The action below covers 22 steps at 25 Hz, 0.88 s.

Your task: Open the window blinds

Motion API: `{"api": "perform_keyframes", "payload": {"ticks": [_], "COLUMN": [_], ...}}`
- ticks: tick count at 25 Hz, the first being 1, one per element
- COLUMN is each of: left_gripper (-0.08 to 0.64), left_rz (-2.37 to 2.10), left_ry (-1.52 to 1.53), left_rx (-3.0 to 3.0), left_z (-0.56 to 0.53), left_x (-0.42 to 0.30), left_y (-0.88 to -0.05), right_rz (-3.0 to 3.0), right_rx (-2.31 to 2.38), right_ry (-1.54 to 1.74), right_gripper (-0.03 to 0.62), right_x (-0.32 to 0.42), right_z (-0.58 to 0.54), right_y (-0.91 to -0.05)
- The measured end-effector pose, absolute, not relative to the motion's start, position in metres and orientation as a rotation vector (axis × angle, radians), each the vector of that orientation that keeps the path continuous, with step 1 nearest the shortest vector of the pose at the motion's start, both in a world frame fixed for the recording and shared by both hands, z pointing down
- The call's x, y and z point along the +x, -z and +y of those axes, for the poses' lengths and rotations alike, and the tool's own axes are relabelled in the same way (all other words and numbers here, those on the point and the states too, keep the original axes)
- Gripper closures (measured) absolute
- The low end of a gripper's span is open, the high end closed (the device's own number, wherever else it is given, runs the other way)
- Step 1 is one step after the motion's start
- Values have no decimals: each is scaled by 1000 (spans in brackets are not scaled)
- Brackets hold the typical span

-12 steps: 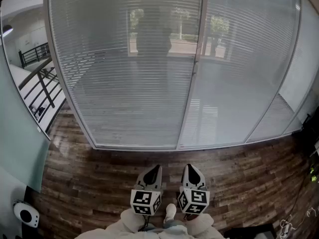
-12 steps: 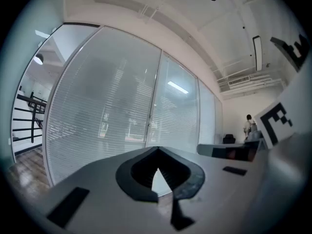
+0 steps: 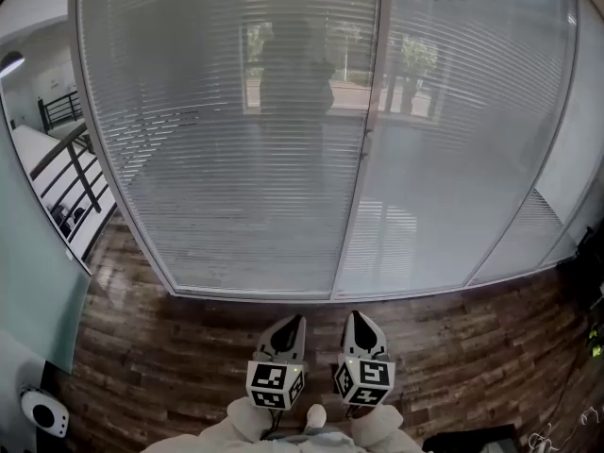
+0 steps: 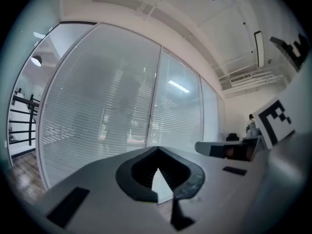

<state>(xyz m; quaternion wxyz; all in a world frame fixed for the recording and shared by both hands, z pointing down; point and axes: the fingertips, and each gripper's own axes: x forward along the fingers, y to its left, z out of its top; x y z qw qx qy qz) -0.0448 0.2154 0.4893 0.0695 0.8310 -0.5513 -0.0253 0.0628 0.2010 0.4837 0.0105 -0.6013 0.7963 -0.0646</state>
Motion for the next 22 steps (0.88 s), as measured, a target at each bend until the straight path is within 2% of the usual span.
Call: {"api": "perform_keyframes", "payload": {"ticks": [12,22], "left_gripper": [562,563], "left_rz": [-1703,-1729], "left_ry": [76,27], "left_rx": [2480,2434], "left_z": [111,64], "left_x": [1,7], "left_y": [-478,-486], "right_rz": [2495,2512], "right_rx": [-1850,-1854], "right_ry": [203,227], "right_gripper": [578,578], "right_x": [113,128], "right_z": [95,42], "right_y": [-475,-481]}}
